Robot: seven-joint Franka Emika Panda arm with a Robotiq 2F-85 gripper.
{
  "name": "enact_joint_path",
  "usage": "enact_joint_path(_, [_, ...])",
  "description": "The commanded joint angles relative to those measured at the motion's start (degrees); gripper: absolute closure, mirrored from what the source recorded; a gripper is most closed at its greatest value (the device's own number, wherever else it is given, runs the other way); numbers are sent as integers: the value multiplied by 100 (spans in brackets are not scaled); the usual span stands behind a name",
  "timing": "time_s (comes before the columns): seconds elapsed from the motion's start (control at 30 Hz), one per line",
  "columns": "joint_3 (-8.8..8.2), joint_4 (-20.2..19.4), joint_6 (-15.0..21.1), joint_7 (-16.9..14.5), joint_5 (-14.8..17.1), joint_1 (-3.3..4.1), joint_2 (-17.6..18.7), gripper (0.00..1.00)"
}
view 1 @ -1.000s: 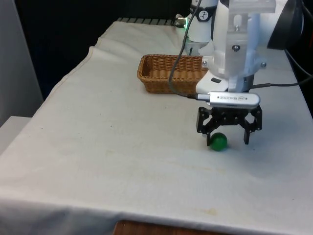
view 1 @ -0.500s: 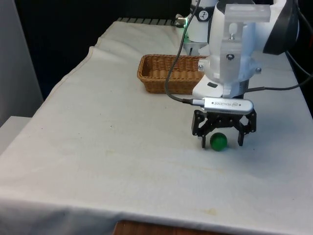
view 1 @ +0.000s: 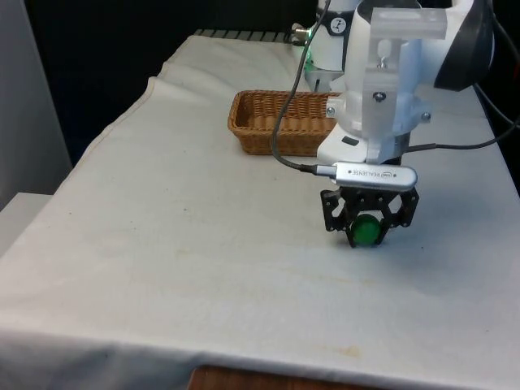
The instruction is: Pick up the ball and place it into the basket.
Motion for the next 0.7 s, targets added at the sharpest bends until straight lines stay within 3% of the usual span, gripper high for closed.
enact_joint_path(0.0, [-6, 29, -52, 6, -17, 0, 17, 100])
enact_joint_path(0.17, [-29, -29, -69, 11, -23, 11, -63, 100])
enact_joint_path(0.4, [-115, -298, -189, 52, -52, 115, -435, 100])
enact_joint_path(0.43, [-69, -201, -218, 23, -23, 57, -344, 100])
enact_joint_path(0.47, [-115, -355, -195, 63, -63, 120, -493, 100])
enact_joint_path(0.53, [-120, -539, -218, 86, -115, 149, -705, 100])
enact_joint_path(0.63, [-115, -710, -223, 115, -160, 166, -900, 100])
enact_joint_path(0.67, [-69, -659, -229, 74, -126, 120, -842, 100])
